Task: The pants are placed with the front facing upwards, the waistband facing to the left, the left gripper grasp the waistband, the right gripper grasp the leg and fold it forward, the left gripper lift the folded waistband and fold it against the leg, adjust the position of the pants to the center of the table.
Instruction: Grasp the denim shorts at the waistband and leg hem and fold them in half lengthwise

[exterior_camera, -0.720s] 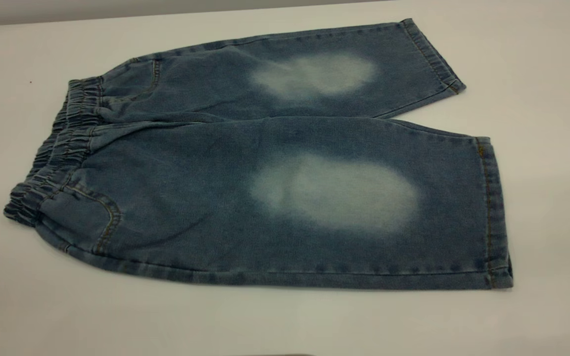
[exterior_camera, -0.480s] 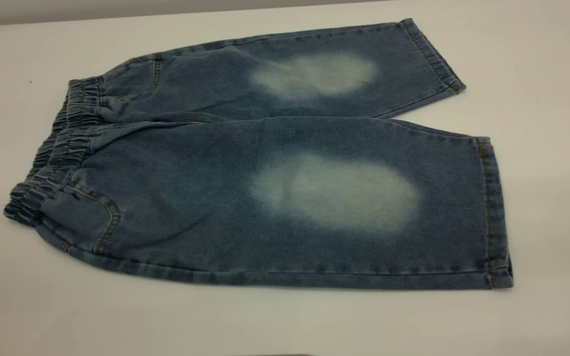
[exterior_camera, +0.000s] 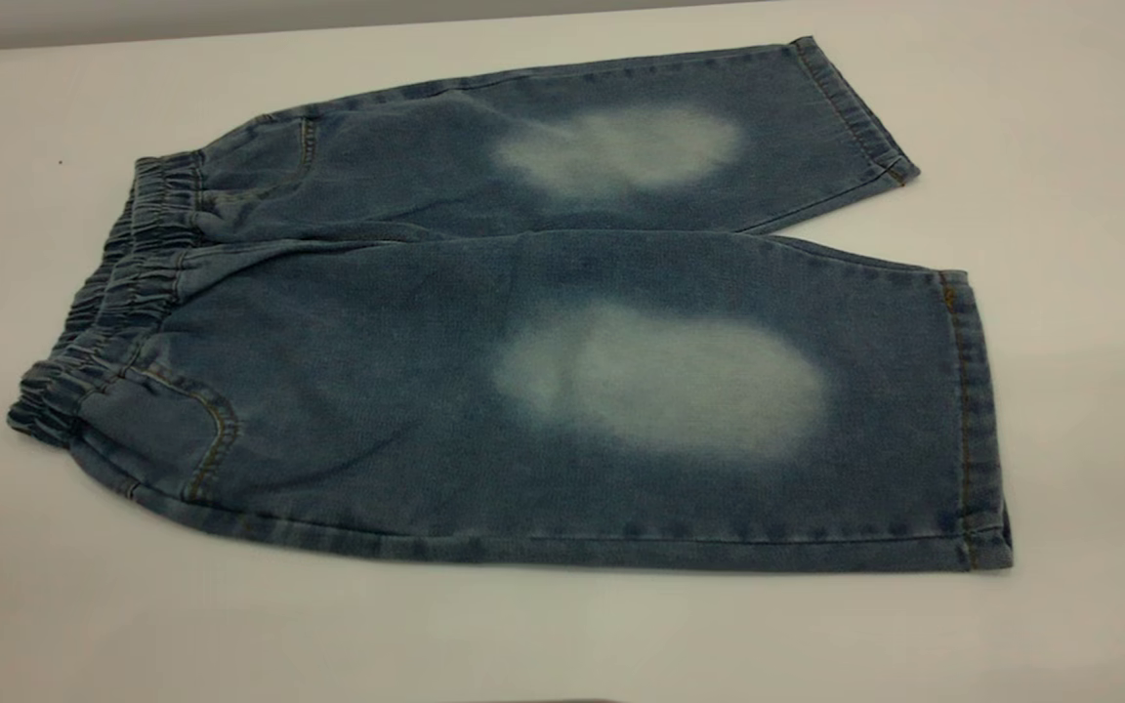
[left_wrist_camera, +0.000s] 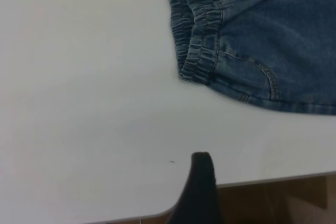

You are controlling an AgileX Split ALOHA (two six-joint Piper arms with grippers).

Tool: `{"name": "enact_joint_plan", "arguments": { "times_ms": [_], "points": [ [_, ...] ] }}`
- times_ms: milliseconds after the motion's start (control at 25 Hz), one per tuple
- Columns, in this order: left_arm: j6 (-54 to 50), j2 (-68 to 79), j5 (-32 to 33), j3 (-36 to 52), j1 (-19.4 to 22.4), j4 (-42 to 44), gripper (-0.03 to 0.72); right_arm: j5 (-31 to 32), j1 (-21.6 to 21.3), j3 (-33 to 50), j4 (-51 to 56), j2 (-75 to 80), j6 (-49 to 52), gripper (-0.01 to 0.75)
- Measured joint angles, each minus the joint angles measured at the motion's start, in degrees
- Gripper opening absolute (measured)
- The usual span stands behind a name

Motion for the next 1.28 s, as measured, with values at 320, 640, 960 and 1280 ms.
{"name": "enact_joint_plan", "arguments": {
  "times_ms": [320,640,960,1280],
  "points": [
    [0.0,0.0,0.0,0.0,0.0,0.0,0.587,0.0,0.0,0.0,0.0,0.0,0.0,0.514],
    [0.0,0.0,0.0,0.0,0.0,0.0,0.587,-0.1,0.0,0.0,0.0,0.0,0.0,0.514],
    [0.0,0.0,0.0,0.0,0.0,0.0,0.587,-0.1,0.0,0.0,0.0,0.0,0.0,0.514],
    [-10.9,2.7,-1.7,-1.2,0.0,2.2,0.587,-2.5,2.2,-1.1,-1.0,3.4,5.0,0.518]
  ]
}}
